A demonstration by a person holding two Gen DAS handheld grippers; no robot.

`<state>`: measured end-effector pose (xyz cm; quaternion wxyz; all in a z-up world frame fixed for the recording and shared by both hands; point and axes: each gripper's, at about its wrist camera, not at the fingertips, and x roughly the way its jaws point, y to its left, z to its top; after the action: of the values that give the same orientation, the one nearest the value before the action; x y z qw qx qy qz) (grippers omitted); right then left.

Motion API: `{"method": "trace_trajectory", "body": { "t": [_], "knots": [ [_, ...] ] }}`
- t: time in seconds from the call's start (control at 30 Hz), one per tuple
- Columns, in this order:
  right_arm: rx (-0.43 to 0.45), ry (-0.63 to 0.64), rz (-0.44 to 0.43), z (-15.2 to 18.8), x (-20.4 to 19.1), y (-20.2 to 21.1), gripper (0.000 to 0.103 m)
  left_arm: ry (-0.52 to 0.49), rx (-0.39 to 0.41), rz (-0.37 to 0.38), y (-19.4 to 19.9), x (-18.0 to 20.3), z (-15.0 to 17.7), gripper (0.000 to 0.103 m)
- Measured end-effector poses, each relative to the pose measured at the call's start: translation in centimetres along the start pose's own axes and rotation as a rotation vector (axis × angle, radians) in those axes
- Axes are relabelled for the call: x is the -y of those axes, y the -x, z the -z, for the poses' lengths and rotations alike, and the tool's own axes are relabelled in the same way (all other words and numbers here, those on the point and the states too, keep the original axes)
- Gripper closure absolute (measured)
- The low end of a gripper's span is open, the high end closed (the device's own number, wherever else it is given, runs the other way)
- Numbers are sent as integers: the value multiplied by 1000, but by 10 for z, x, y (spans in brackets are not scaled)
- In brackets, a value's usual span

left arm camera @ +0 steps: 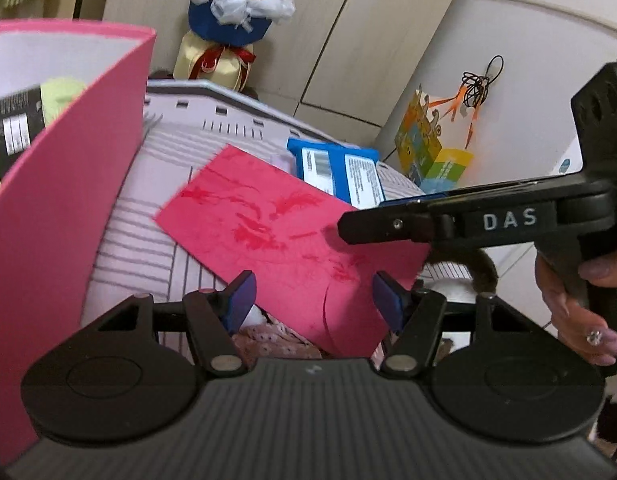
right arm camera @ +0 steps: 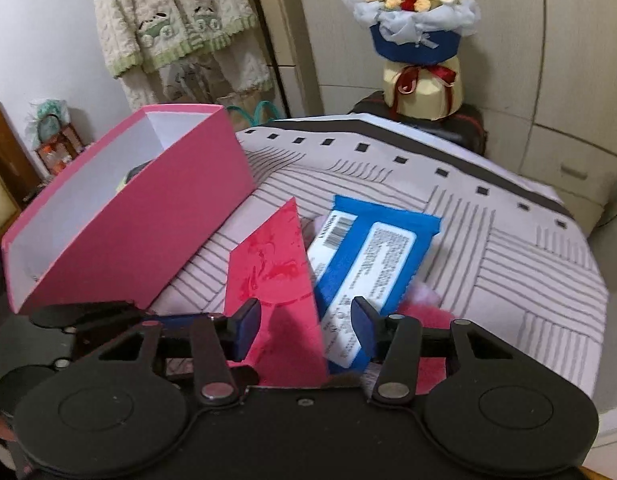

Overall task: Organize soft objects
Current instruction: 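Close the left gripper on the red envelope's edge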

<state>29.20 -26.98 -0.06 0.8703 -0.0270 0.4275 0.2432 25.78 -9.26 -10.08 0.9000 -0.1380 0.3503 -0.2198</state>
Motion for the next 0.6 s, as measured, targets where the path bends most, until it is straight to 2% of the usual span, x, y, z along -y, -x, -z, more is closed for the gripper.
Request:
{"method": "trace_trajectory", "body": {
  "t": [0.07,0.1,0.17,0.33,0.43,0.6],
  "knots": [
    [-4,22,-19,2,-3,-1,65,29,-19,12,-3,-4,1,40],
    [-7,40,-19,3,-5,-1,67,33,-15,9,-3,-4,1,39],
    [-19,63,-1,5,-7,-3,83,31,-5,-1,-2,-5,2,40],
    [-28,45,-40,10,-1,1,88,39,1,-18,-1,-5,5,39],
    [-20,55,-17,13,-3,6,97,63,-4,-55,0,-9,5,38],
    [-22,74,12,18,-7,9,100,124,-24,-82,0,-16,4,35]
  ]
}}
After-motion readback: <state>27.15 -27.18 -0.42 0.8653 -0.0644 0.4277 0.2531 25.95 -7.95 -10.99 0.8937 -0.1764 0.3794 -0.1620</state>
